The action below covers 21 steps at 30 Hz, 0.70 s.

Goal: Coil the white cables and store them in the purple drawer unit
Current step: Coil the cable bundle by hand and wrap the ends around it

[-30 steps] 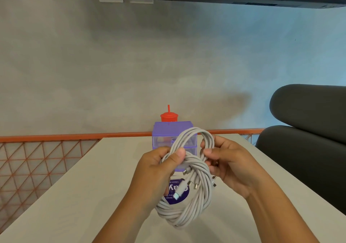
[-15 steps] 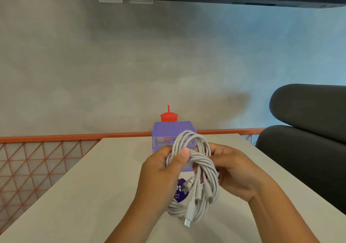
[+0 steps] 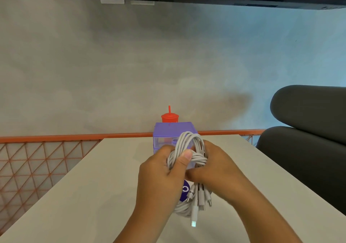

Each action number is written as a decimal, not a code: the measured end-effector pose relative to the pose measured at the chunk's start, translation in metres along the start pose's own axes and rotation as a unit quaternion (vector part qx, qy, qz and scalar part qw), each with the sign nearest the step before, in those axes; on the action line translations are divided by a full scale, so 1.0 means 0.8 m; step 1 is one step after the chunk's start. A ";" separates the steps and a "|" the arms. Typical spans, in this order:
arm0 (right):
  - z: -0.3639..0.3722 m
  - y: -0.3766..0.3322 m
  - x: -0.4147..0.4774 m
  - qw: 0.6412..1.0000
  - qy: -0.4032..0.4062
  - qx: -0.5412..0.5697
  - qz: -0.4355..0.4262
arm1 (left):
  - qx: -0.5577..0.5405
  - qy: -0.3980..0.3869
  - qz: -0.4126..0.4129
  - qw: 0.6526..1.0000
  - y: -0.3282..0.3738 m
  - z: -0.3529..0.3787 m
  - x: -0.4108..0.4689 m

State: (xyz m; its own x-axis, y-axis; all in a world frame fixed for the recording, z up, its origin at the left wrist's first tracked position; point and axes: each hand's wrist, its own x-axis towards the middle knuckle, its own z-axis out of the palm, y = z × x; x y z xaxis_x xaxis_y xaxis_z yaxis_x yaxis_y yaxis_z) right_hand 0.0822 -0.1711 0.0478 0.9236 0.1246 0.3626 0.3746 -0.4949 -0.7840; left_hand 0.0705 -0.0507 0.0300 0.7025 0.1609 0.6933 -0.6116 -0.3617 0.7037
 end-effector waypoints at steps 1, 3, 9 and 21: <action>0.006 0.001 0.000 0.999 0.031 -0.040 0.004 | 0.012 0.005 0.013 1.000 -0.001 0.000 -0.001; 0.012 0.000 -0.001 0.993 0.079 -0.092 0.009 | 0.043 0.019 0.036 0.998 -0.007 0.000 -0.002; 0.027 -0.012 -0.014 0.962 0.115 -0.246 0.036 | 0.100 0.075 0.068 0.990 -0.010 -0.002 -0.002; 0.042 -0.041 -0.025 0.971 -0.041 -0.232 0.033 | 0.160 0.122 0.048 0.978 -0.026 -0.017 0.009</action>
State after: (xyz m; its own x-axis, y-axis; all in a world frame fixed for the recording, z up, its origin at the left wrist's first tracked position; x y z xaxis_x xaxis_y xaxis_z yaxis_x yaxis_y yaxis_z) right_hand 0.0540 -0.1282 0.0496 0.9549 0.1387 0.2625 0.2550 -0.8358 -0.4862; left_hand 0.0832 -0.0293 0.0222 0.5154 0.3122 0.7980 -0.4981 -0.6487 0.5755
